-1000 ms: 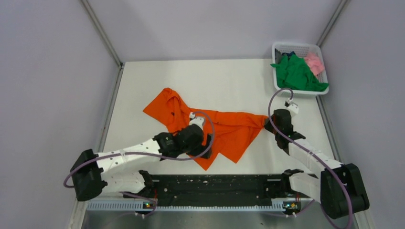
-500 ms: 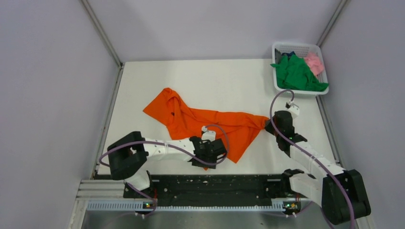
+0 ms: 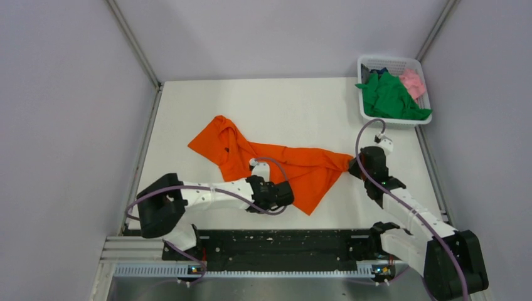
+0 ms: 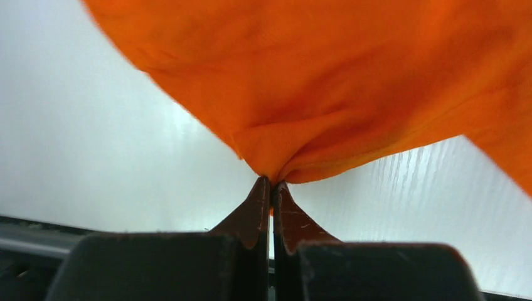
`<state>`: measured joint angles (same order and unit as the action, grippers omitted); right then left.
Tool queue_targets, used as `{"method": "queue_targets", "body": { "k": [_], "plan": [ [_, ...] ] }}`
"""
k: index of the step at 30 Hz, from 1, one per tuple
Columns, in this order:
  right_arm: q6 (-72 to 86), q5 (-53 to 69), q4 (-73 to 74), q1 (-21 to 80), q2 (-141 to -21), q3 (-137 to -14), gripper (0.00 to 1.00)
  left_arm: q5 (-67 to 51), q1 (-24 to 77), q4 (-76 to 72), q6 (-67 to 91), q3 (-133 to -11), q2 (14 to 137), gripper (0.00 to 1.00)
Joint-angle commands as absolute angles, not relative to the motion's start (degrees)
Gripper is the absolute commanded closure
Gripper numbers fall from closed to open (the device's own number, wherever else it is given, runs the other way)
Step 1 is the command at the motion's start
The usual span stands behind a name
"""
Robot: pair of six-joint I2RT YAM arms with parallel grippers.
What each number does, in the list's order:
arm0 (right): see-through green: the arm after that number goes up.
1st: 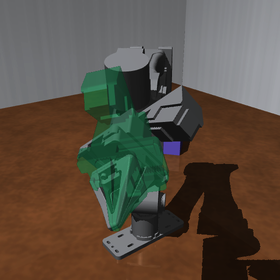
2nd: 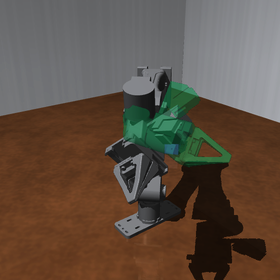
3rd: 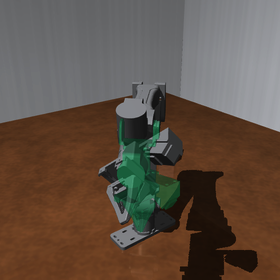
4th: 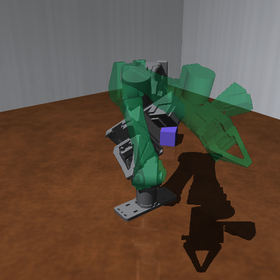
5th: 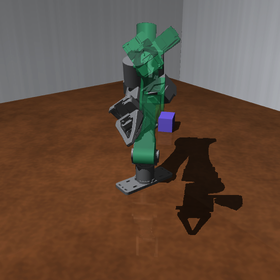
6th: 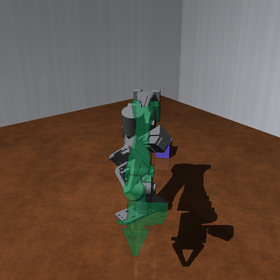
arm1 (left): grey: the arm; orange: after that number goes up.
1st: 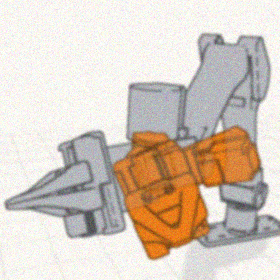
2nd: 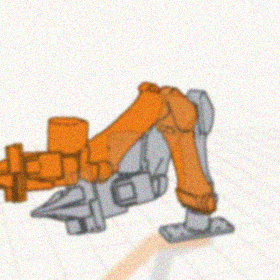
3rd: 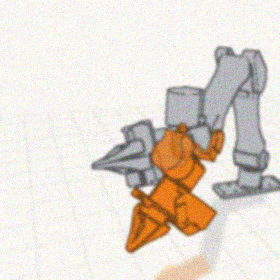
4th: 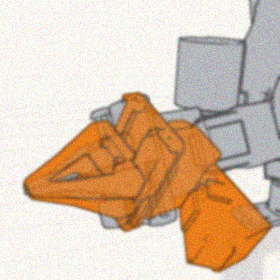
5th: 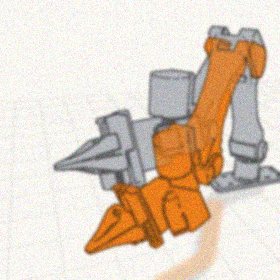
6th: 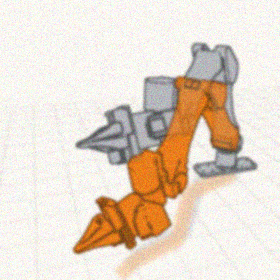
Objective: Fold and stack the t-shirts
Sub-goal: Flatten out the tshirt
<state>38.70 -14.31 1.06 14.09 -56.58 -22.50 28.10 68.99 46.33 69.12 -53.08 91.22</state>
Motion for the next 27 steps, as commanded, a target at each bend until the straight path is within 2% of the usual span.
{"method": "queue_targets", "body": {
  "k": [1,6,8,10,12,14,16,20,27],
  "plan": [
    [35.2,-8.9,4.4,13.8,-51.6,-27.3,1.00,48.1,68.7,66.0,76.4,-62.5,81.2,1.00],
    [33.8,-1.4,7.8,14.0,-41.3,-33.8,1.00,62.6,68.9,83.4,79.4,-74.2,69.0,1.00],
    [33.3,-0.4,9.5,14.0,-38.4,-37.6,1.00,65.8,69.0,83.4,73.6,-79.0,64.5,1.00],
    [32.5,1.9,12.4,14.0,-36.3,-42.4,1.00,65.5,69.1,76.2,61.3,-82.6,59.1,1.00],
    [32.0,2.6,14.7,14.0,-34.0,-47.0,1.00,59.7,69.1,58.8,46.3,-82.0,51.9,1.00],
    [31.9,2.8,15.3,14.0,-31.1,-50.1,1.00,49.0,69.1,42.5,31.8,-77.5,43.8,1.00],
    [31.7,2.5,15.8,14.0,-28.5,-53.3,1.00,39.4,69.1,33.8,24.8,-75.1,37.4,1.00],
    [30.6,3.3,17.9,14.0,-26.6,-60.0,1.00,30.5,69.1,32.1,21.2,-79.6,35.4,1.00],
    [28.6,5.5,20.2,14.0,-29.2,-72.7,1.00,17.3,69.1,35.1,16.8,-96.0,46.8,1.00]
  ]
}}
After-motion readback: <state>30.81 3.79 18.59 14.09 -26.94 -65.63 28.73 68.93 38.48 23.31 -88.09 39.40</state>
